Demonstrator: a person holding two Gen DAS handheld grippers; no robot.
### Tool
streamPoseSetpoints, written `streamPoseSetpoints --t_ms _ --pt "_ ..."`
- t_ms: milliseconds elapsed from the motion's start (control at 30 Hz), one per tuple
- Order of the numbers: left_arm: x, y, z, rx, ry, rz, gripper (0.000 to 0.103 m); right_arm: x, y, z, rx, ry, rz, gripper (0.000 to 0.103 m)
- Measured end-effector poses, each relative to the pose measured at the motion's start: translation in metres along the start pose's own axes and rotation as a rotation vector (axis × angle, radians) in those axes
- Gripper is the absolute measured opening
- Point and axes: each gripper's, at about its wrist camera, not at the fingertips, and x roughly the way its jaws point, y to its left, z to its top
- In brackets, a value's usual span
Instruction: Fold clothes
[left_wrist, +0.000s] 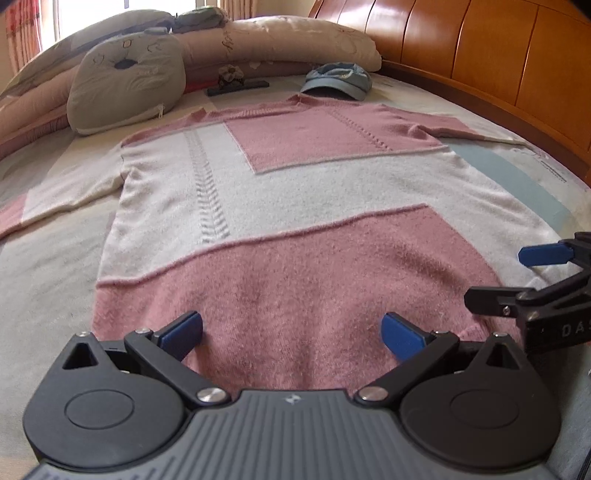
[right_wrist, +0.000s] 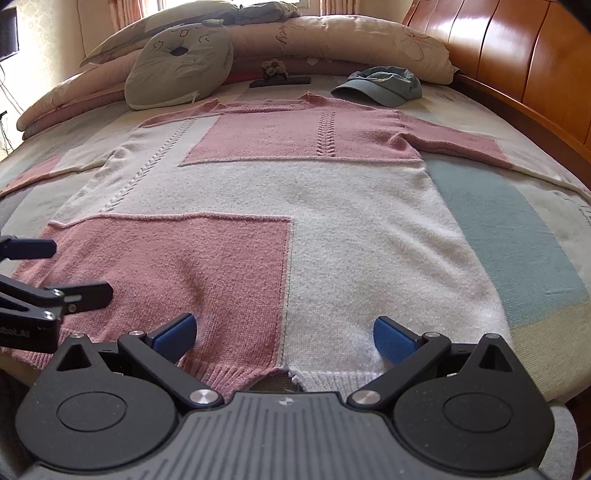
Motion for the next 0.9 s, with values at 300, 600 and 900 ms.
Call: streamPoseSetpoints --t_ms 300,600,900 --pt "-0.013 0.063 0.027 -0.105 -0.084 0.007 0.102 -0.018 -0.004 0.008 0.036 -0.084 0.150 0.103" --pt "-0.015 0.182 0.074 -0.339 -0.218 0.103 0.102 -0.017 -0.021 0.020 0.160 -0.140 0.340 0.103" --pt "0.033 0.325 0.038 -0.714 -0.170 0.151 0.102 -0.003 -0.029 0.036 0.188 -0.139 0.334 0.103"
